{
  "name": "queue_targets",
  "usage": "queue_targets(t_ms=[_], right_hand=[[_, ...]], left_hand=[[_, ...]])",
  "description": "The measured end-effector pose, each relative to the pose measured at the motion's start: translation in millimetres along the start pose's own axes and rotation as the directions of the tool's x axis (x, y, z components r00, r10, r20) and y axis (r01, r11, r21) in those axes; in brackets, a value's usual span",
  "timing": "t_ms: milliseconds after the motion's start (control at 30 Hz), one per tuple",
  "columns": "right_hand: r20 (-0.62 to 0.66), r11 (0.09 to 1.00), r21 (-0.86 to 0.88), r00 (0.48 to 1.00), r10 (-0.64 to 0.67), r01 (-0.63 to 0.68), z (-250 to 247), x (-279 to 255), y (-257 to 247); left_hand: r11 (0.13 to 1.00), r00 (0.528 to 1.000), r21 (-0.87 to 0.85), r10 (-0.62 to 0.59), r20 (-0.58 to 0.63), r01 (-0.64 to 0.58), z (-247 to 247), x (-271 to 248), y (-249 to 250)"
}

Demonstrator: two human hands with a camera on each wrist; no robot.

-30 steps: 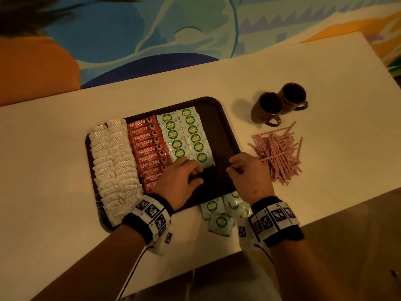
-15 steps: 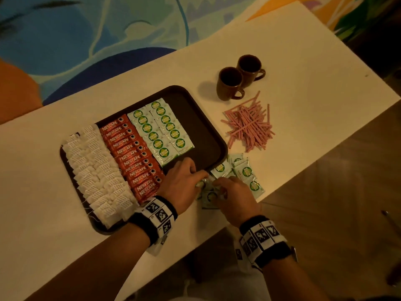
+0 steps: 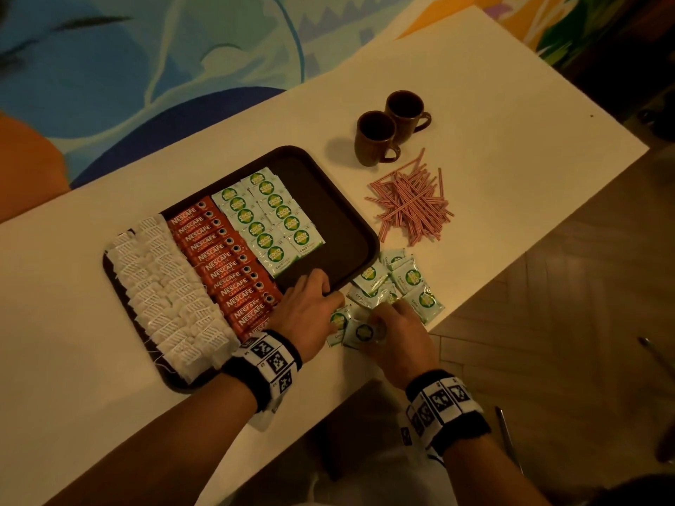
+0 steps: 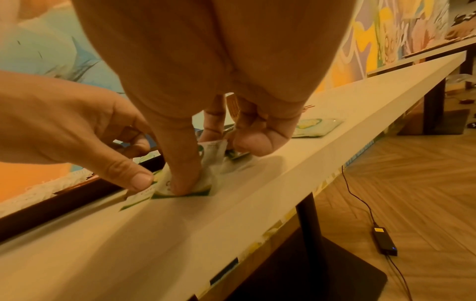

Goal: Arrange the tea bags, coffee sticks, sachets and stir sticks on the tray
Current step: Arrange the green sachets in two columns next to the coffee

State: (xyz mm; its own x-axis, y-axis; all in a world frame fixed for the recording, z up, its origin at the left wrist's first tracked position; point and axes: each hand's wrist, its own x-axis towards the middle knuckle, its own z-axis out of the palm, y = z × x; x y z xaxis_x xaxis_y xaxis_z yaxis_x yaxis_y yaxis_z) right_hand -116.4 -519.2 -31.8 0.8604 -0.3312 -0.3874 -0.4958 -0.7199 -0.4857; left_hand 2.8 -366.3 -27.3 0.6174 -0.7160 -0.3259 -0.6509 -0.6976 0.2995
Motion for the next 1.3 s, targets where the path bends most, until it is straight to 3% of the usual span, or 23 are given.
queue_targets(t_ms=[300,567,733,833,967,1100,1300], right_hand=[[0.001,0.995,0.097,0.999,-0.037,0.037,-8.1,6.3,3.5],[-0.085,0.981,0.185,0.996,-0.036,0.051,-26.1,18.9,-0.7],[-0.104,0.979,0.195,0.994,-0.035,0.055,-33.5,25.7,-5.1],[-0.116,0.973,0.224,0.993,-0.030,0.055,-40.1,30.5,-9.8],[-0.098,0.963,0.264,0.995,-0.019,0.044,-50.6,40.3,-18.4],[-0.067,0.941,0.338,0.997,0.030,-0.006,-54.8,59.8,-31.1],[-0.033,0.961,0.276,0.999,0.003,0.006,-50.5,100.4,-56.3]], left_hand=[[0.998,1.000,-0.062,-0.018,-0.004,0.017,4.9,-9.5,3.8],[0.997,0.999,-0.078,-0.032,-0.040,0.029,10.6,-14.8,10.1],[0.992,1.000,-0.121,-0.024,-0.010,0.022,8.3,-15.8,12.8],[0.972,0.999,-0.234,-0.012,0.039,0.021,2.6,-15.7,7.2],[0.896,0.993,-0.428,-0.114,0.031,0.116,-15.0,-16.0,-11.3],[0.798,0.953,-0.571,-0.290,-0.087,0.191,-29.2,-10.2,-35.4],[0.800,0.857,-0.528,-0.460,-0.233,0.286,-27.9,10.1,-64.2]])
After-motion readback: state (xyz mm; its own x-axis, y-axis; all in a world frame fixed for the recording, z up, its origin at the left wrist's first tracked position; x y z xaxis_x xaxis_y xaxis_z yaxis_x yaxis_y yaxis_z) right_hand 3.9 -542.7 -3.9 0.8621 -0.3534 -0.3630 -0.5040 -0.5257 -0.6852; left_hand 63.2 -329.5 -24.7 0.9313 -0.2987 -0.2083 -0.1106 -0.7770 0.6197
